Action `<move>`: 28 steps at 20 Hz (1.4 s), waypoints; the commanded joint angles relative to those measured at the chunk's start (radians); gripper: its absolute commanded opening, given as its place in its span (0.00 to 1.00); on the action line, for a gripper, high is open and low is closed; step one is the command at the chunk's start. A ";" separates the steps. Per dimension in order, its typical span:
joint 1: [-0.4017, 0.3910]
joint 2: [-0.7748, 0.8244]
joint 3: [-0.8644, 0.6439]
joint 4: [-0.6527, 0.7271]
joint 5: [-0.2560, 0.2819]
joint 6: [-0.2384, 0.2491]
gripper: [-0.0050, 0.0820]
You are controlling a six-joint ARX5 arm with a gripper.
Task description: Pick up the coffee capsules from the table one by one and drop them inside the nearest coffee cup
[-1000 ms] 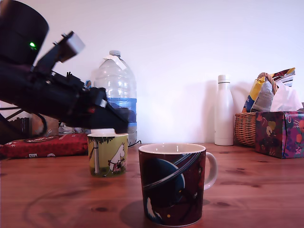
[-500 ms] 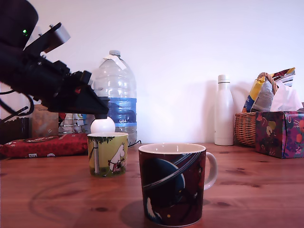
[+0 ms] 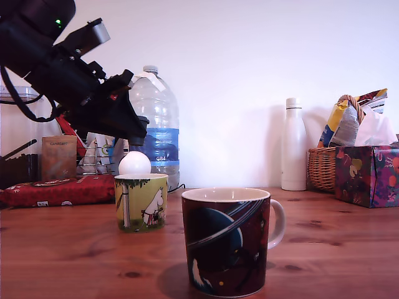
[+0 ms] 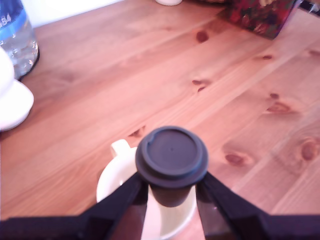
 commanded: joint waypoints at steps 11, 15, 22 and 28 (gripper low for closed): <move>0.002 0.209 0.207 -0.201 -0.027 0.006 0.24; 0.002 0.209 0.207 -0.208 -0.034 0.007 0.24; 0.002 0.209 0.223 -0.230 -0.105 0.053 0.97; 0.002 0.208 0.251 -0.262 -0.105 0.053 0.95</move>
